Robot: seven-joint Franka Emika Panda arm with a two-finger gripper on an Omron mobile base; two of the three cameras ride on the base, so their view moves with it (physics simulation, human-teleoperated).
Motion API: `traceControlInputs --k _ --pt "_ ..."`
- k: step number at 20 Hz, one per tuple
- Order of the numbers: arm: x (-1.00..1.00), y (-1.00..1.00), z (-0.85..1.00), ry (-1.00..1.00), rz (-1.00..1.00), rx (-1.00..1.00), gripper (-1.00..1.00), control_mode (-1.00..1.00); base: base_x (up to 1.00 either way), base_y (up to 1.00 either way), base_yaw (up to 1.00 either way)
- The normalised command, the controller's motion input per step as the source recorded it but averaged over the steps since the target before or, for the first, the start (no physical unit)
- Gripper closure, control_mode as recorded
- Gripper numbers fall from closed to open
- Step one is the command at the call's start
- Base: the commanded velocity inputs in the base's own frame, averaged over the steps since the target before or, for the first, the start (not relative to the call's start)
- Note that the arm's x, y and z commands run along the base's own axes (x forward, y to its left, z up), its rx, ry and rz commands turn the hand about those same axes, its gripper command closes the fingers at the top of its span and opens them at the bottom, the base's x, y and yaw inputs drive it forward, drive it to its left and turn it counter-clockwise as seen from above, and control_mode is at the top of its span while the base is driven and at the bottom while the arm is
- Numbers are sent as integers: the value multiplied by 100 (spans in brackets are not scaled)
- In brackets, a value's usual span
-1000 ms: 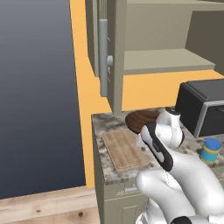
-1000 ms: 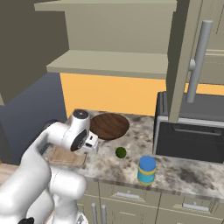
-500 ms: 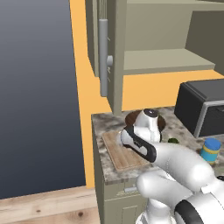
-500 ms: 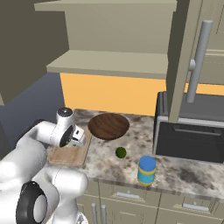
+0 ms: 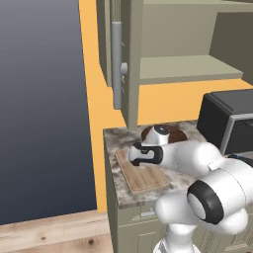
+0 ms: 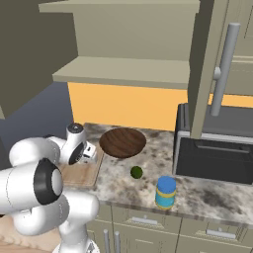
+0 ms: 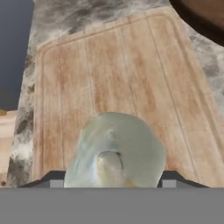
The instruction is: Open the cabinet. Place the bowl and condiment on the counter. Then place the lime and garlic on the cutting board.
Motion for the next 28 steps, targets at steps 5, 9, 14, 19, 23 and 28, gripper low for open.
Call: traceControlInputs --k 5,9,14,19,23,28 --pt "1 9 -7 5 0 0 -100 -100 0 0 0" --pt "0 1 3 0 0 0 -100 -100 0 0 0" --pt "0 -6 16 0 0 0 -100 -100 0 0 0" --pt "-3 -36 35 0 -2 0 -100 -100 0 0 0" --pt "-6 -70 11 0 -4 0 -100 -100 0 0 0" --pt "-16 -65 7 0 -1 -4 -100 -100 0 0 0"
